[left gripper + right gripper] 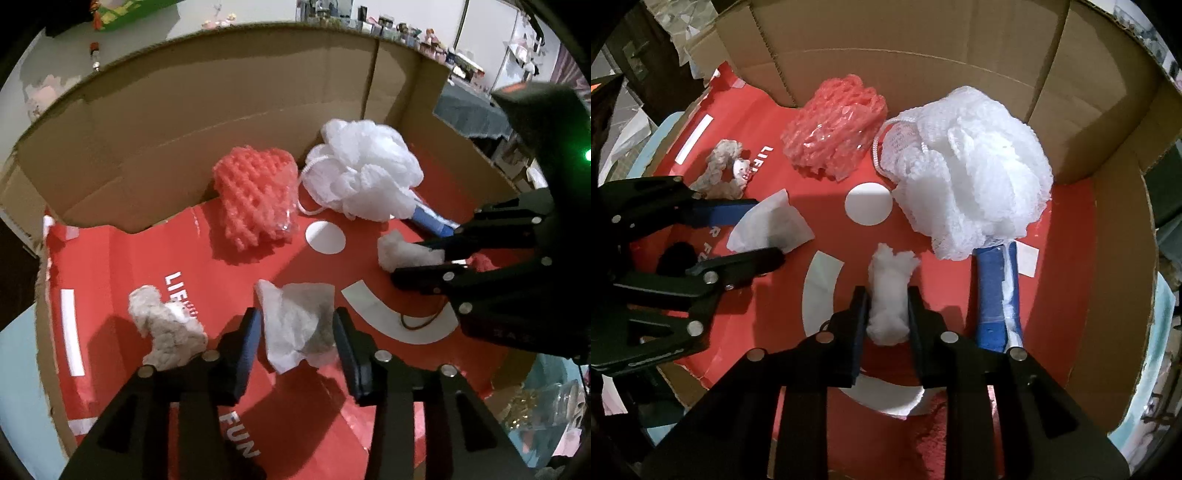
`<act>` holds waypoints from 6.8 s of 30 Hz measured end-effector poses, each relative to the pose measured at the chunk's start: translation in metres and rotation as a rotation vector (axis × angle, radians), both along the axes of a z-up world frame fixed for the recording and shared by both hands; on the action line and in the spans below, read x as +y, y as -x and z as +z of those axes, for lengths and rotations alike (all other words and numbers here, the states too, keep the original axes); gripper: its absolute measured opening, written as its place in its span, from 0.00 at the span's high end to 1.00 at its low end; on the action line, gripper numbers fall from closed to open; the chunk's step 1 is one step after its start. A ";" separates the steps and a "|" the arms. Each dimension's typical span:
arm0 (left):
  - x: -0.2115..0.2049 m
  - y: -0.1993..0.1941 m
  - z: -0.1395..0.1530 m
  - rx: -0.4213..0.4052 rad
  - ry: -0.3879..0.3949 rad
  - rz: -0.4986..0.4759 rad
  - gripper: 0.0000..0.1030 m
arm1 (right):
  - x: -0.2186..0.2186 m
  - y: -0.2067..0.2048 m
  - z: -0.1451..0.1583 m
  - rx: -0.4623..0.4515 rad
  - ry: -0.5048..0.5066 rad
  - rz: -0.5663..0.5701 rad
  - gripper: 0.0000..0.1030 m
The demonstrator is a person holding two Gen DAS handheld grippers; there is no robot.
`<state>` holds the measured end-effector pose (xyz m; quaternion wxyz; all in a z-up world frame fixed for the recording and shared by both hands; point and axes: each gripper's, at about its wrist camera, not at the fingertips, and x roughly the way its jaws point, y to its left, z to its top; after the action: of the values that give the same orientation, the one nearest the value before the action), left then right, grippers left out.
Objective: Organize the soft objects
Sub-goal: 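Carry both items into the red box and open both tools, then withdraw both tools from the box toward the table items, then grasp the tan round sponge pad with the left tool while the right tool grasps the white bunny plush, then carry the pad and bunny plush into the red box and open both tools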
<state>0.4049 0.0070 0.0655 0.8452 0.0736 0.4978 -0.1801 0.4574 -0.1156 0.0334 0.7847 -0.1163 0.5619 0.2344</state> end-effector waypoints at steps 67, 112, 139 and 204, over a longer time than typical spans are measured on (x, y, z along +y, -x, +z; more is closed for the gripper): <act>0.012 0.364 0.029 -0.551 0.155 0.269 0.00 | -0.076 0.403 0.082 -0.699 -0.178 -0.341 0.11; 0.017 0.300 -0.031 -0.191 0.033 0.022 0.01 | -0.031 0.312 -0.011 -0.236 -0.190 -0.109 0.11; 0.004 0.296 -0.024 -0.198 0.105 -0.080 0.54 | -0.026 0.322 -0.009 -0.298 -0.162 0.025 0.61; 0.131 0.225 -0.002 -0.286 -0.008 -0.034 0.54 | -0.131 0.262 0.015 -0.467 0.033 -0.049 0.62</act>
<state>0.1795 0.1377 0.0630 0.9042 0.1102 0.3715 -0.1799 0.1958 -0.2464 0.0480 0.8968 -0.1665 0.3716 0.1728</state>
